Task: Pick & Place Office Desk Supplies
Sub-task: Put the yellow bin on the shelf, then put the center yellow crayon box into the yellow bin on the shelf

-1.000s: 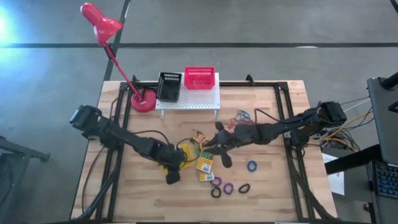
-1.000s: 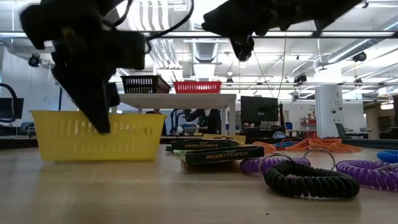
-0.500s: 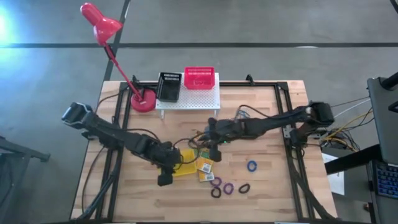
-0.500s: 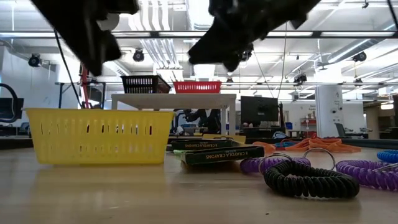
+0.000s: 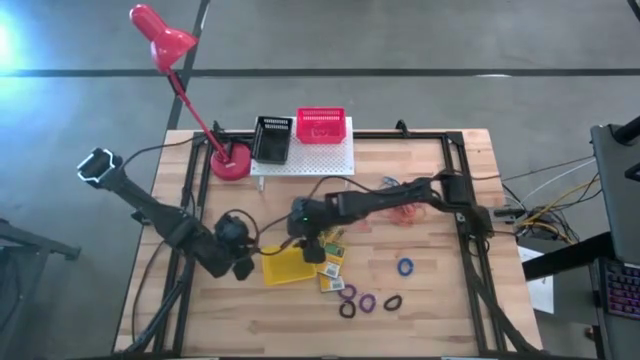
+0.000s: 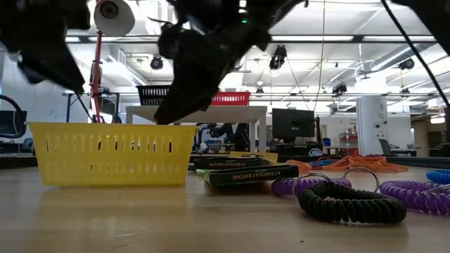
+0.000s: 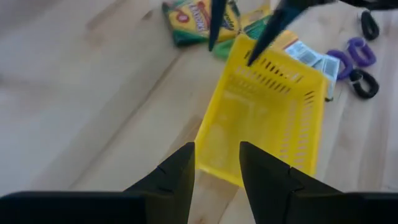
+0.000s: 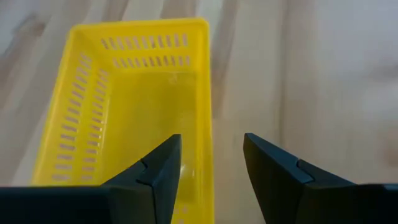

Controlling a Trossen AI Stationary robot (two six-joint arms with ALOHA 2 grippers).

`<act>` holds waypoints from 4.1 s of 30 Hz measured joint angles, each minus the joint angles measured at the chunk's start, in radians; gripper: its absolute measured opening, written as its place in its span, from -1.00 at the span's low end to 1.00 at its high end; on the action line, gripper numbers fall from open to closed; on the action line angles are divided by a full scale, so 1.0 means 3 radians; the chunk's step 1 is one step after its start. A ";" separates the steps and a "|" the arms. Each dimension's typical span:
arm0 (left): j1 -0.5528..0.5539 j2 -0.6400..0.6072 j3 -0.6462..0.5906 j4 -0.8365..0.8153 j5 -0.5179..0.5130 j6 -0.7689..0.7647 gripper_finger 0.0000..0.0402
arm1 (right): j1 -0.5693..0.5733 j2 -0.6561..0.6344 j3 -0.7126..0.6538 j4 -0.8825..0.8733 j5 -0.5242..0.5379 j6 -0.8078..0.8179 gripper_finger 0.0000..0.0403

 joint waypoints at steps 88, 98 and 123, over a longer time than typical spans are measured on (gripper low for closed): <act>0.0052 -0.0152 -0.0604 0.2307 -0.0933 0.1628 -0.35 | -0.1441 -0.0298 0.1786 -0.2449 0.1509 -0.1032 -0.48; 0.0055 -0.0152 -0.0605 0.2275 -0.0932 0.1639 -0.35 | -0.1319 -0.0761 0.1505 -0.3448 0.0796 -0.0426 -0.51; 0.0117 -0.0152 -0.0607 0.2205 -0.0933 0.1461 -0.35 | -0.1315 -0.1744 -0.0435 -0.1819 0.1149 0.0210 -0.76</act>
